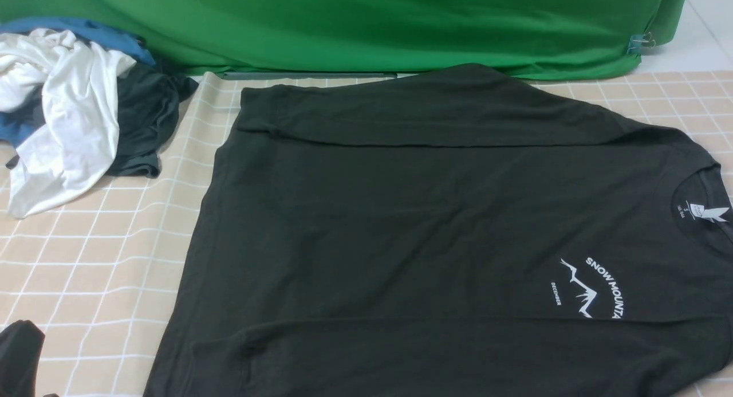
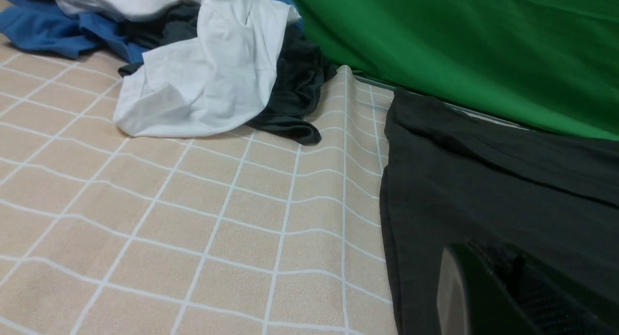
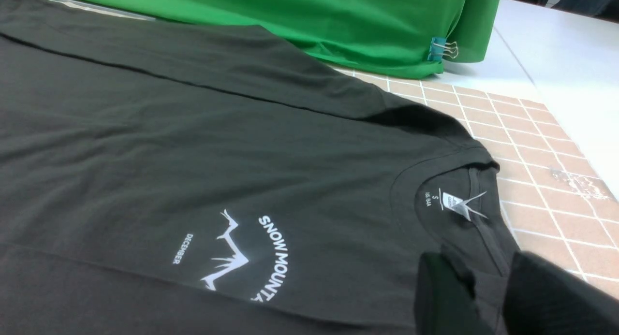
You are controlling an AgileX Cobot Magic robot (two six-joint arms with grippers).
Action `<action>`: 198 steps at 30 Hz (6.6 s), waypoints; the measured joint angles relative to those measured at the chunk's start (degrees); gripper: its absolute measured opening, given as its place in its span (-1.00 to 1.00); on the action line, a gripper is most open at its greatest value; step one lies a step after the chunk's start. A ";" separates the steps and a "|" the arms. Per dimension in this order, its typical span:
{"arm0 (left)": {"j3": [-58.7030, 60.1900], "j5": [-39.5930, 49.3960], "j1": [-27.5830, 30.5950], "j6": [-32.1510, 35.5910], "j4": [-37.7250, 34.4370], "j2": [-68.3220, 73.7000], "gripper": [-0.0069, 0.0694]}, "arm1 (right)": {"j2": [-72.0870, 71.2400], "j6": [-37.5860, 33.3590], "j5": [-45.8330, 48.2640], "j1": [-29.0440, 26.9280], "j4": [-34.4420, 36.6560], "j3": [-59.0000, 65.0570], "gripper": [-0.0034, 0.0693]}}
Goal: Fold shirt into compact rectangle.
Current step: 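Grasp the left edge of the dark T-shirt lying flat on the table, then fold the left side of the black T-shirt inward over its body, then grab the top left corner of the dark shirt with the left gripper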
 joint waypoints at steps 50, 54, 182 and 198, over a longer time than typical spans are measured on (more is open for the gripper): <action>-44.68 39.94 0.00 0.21 -20.40 50.31 -0.78 | 49.60 4.35 44.00 7.20 13.24 -57.63 -0.80; -44.68 38.75 -1.63 3.01 -20.84 61.92 -0.79 | 50.57 2.00 43.10 7.20 16.77 -53.56 -0.80; -38.70 24.63 -20.00 -5.74 -6.27 77.43 -0.79 | 93.85 16.16 27.56 7.20 12.69 -45.47 0.62; -38.59 24.21 -20.00 -5.74 -7.51 77.43 -0.79 | 91.90 12.39 30.22 8.30 6.78 -45.75 -0.77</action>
